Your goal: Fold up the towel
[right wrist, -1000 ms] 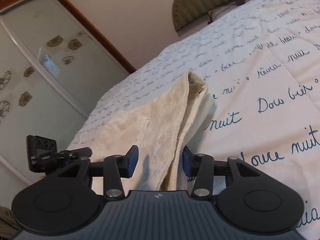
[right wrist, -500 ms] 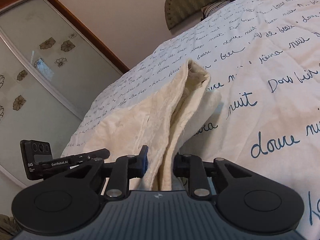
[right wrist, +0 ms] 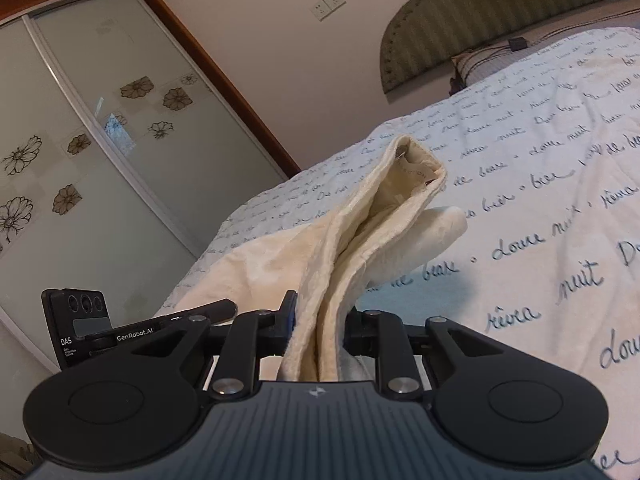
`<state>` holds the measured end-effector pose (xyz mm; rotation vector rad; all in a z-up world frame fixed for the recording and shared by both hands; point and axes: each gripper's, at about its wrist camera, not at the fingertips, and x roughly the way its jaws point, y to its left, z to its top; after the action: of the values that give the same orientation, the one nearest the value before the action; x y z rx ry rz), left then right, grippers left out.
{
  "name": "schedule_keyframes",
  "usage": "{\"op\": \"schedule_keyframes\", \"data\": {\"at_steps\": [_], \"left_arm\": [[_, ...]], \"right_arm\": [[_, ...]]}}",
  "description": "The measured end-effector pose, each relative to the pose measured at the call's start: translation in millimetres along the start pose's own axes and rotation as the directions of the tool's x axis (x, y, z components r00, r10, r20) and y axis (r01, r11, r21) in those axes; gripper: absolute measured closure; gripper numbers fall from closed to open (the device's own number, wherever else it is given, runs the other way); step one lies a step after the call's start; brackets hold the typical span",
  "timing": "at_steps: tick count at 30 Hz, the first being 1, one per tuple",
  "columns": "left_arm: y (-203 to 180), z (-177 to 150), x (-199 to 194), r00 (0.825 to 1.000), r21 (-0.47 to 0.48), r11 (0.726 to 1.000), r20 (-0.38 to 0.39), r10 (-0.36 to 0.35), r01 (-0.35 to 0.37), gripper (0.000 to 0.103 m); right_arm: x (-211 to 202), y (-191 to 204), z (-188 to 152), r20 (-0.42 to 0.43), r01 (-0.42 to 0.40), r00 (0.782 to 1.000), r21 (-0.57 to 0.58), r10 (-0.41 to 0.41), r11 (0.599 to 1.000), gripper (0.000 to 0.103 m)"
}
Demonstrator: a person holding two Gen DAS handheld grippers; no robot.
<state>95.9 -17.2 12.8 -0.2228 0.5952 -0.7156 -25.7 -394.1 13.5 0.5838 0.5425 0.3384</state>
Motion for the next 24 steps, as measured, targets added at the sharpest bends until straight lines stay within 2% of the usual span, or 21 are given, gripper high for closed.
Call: {"op": "schedule_keyframes", "data": {"at_steps": [6, 10, 14, 15, 17, 19, 20, 21, 22, 23, 24], "left_arm": [[29.1, 32.8, -12.5, 0.992, 0.059, 0.991, 0.032, 0.119, -0.120, 0.089], [59.4, 40.7, -3.2, 0.981, 0.043, 0.980, 0.004, 0.194, -0.194, 0.089], [85.3, 35.7, 20.2, 0.966, 0.021, 0.968, -0.058, 0.252, -0.251, 0.087], [89.8, 32.9, 23.7, 0.959, 0.024, 0.962, -0.070, 0.273, -0.272, 0.084], [94.8, 28.2, 24.5, 0.954, 0.019, 0.958, -0.086, 0.287, -0.287, 0.067], [97.9, 24.7, 22.3, 0.950, 0.004, 0.955, -0.098, 0.296, -0.297, 0.060], [96.9, 22.9, 21.1, 0.946, 0.007, 0.951, -0.107, 0.307, -0.308, 0.050], [95.7, 21.1, 19.7, 0.938, 0.016, 0.945, -0.115, 0.326, -0.327, 0.044], [95.2, 20.5, 16.4, 0.927, 0.030, 0.934, -0.119, 0.356, -0.355, 0.029], [95.5, 21.5, 12.7, 0.914, 0.043, 0.921, -0.114, 0.390, -0.387, 0.022], [95.6, 24.4, 6.0, 0.900, 0.053, 0.904, -0.085, 0.427, -0.424, 0.022]], "right_arm": [[57.4, 10.3, 18.6, 0.005, -0.069, 0.998, 0.016, 0.069, 0.997, 0.083], [105.7, 10.0, 22.7, -0.039, -0.058, 0.997, 0.031, 0.060, 0.998, 0.083], [143.4, 12.8, 18.1, -0.105, 0.046, 0.993, -0.066, -0.053, 0.997, 0.081], [147.4, 11.9, 17.2, -0.115, 0.084, 0.989, -0.081, -0.093, 0.993, 0.077], [150.4, 6.9, 16.1, -0.133, 0.130, 0.981, -0.073, -0.139, 0.989, 0.073], [146.1, 1.7, 13.8, -0.150, 0.134, 0.979, -0.046, -0.140, 0.990, 0.064], [142.4, 0.9, 12.5, -0.156, 0.151, 0.975, -0.053, -0.158, 0.987, 0.060], [137.9, 2.2, 11.5, -0.160, 0.177, 0.969, -0.072, -0.186, 0.982, 0.056], [132.2, 4.0, 10.9, -0.156, 0.201, 0.964, -0.097, -0.214, 0.975, 0.054], [125.3, 7.9, 12.0, -0.139, 0.230, 0.959, -0.124, -0.246, 0.965, 0.054], [116.7, 12.6, 14.1, -0.100, 0.268, 0.954, -0.146, -0.284, 0.952, 0.053]]}}
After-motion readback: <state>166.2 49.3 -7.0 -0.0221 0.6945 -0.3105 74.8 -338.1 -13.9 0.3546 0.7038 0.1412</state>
